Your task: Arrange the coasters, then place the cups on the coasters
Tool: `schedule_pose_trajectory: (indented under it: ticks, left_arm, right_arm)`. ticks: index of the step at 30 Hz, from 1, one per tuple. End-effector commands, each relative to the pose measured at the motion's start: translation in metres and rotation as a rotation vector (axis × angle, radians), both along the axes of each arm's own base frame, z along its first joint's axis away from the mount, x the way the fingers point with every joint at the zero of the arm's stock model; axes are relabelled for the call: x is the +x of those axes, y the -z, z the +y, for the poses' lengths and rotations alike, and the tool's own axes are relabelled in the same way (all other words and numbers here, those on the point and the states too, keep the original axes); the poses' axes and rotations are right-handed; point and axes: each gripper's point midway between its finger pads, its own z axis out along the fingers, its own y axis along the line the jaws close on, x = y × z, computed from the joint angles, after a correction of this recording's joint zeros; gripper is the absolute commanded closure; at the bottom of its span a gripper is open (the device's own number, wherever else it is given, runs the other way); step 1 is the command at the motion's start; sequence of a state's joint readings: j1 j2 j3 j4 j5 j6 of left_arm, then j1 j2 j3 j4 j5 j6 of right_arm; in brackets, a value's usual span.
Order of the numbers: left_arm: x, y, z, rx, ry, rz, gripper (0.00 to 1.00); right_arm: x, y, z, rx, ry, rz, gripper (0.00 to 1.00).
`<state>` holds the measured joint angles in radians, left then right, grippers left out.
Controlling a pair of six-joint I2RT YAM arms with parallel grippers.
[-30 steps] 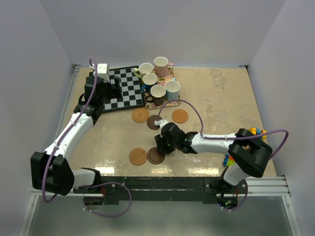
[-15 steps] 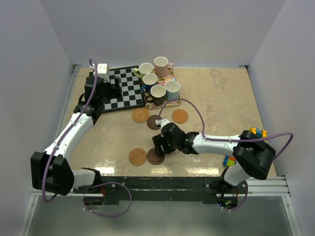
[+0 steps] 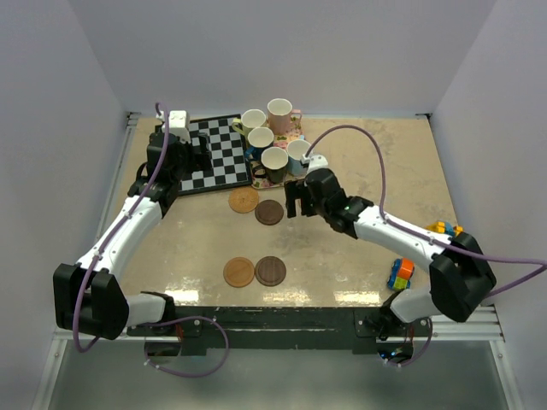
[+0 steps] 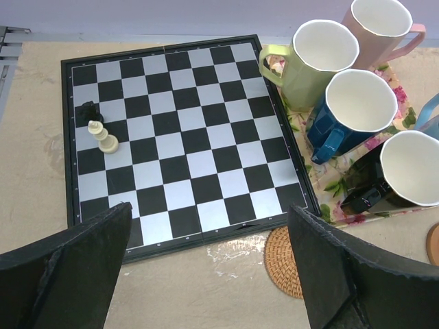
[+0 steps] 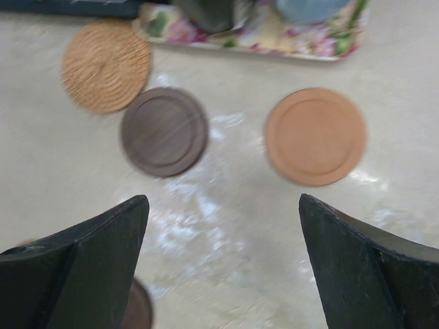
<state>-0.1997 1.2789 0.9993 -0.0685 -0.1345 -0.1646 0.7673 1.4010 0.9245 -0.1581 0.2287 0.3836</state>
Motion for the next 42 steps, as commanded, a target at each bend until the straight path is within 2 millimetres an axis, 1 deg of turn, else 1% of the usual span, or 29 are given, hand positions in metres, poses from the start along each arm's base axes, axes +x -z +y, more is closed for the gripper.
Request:
schedule_pose_trajectory:
  ticks: [1,4,8,9,10,13,14,18,19,24,28,32,37,42]
  left_arm:
    - [-0.001,-0.021,-0.003,-0.014,0.01,-0.075,0.0]
    - [-0.001,-0.022,-0.004,-0.013,0.011,-0.077,0.0]
    - [-0.001,-0.023,-0.002,-0.012,0.006,-0.078,0.0]
    - [-0.001,-0.022,-0.002,-0.012,0.006,-0.077,0.0]
    - [-0.001,-0.025,-0.002,-0.013,0.006,-0.083,0.0]
    - [0.0,-0.023,-0.002,-0.011,0.007,-0.08,0.0]
    - [-0.001,-0.023,-0.003,-0.011,0.008,-0.078,0.0]
    - [0.0,-0.022,-0.002,-0.01,0.007,-0.077,0.0]
    - [-0.001,-0.022,-0.002,-0.01,0.007,-0.075,0.0]
    - [0.0,-0.02,-0.003,-0.011,0.009,-0.072,0.0]
    - [0.0,-0.021,-0.003,-0.014,0.01,-0.073,0.0]
    - [0.0,-0.022,-0.004,-0.016,0.013,-0.075,0.0]
    - [0.0,-0.021,-0.006,-0.021,0.019,-0.071,0.0]
    - [-0.001,-0.024,-0.007,-0.027,0.023,-0.078,0.0]
  right_arm:
    - [0.054,-0.013,-0.027,-0.07,0.083,-0.093,0.03]
    - [0.083,-0.005,-0.041,-0.102,0.127,-0.091,0.02]
    - [0.112,0.008,-0.048,-0.142,0.158,-0.093,0.02]
    - [0.12,0.016,-0.05,-0.159,0.165,-0.081,0.02]
    - [0.124,0.018,-0.05,-0.166,0.167,-0.081,0.02]
    - [0.136,0.033,-0.049,-0.169,0.167,-0.069,0.02]
    - [0.139,0.035,-0.047,-0.161,0.168,-0.07,0.01]
    - [0.144,0.052,-0.048,-0.176,0.173,-0.045,0.02]
    - [0.149,0.052,-0.044,-0.161,0.171,-0.06,0.02]
    - [0.15,0.067,-0.046,-0.164,0.185,-0.042,0.02]
    - [0.147,0.079,-0.047,-0.162,0.182,-0.019,0.04]
    - [0.142,0.084,-0.049,-0.159,0.187,-0.006,0.06]
    - [0.133,0.094,-0.051,-0.162,0.189,0.028,0.09]
    - [0.126,0.102,-0.056,-0.166,0.212,0.055,0.1]
